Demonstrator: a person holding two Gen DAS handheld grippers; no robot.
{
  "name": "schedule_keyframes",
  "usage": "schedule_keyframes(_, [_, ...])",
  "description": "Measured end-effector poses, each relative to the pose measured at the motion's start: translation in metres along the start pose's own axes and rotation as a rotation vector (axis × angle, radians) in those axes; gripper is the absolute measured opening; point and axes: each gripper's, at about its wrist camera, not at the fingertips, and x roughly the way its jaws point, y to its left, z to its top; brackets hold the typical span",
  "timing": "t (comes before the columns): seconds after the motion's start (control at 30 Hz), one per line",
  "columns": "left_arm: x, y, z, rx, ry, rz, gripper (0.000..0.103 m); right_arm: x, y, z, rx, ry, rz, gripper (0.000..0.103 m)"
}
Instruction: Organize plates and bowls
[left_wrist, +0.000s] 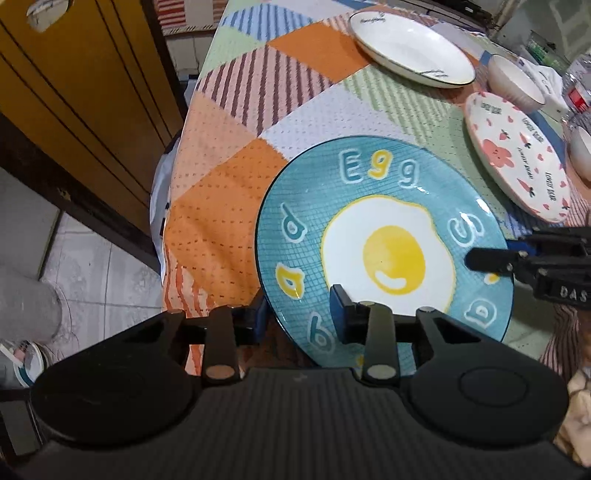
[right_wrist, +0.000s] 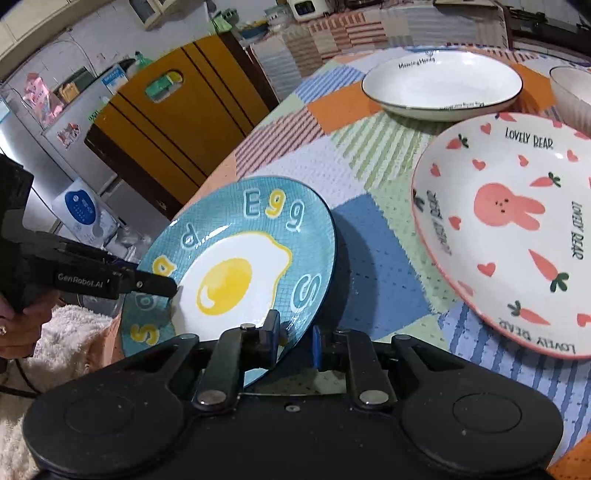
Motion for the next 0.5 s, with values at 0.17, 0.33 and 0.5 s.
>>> schedule_keyframes(0.17, [-0.021, -0.016, 0.008, 0.04, -0.057, 0.006, 0.032, -0.017, -0.004, 0.017, -0.024, -0.027, 0.004, 0.023])
schedule_keyframes(0.33, [-0.043, -0.036, 0.032, 0.062, -0.095, -0.012, 0.032, -0.045, -0.009, 0.043, -0.068, -0.004, 0.011, 0.023])
schedule_keyframes(0.5, [-0.053, -0.053, 0.06, 0.073, -0.123, -0.065, 0.032, -0.086, -0.017, 0.061, -0.125, -0.047, 0.008, 0.023])
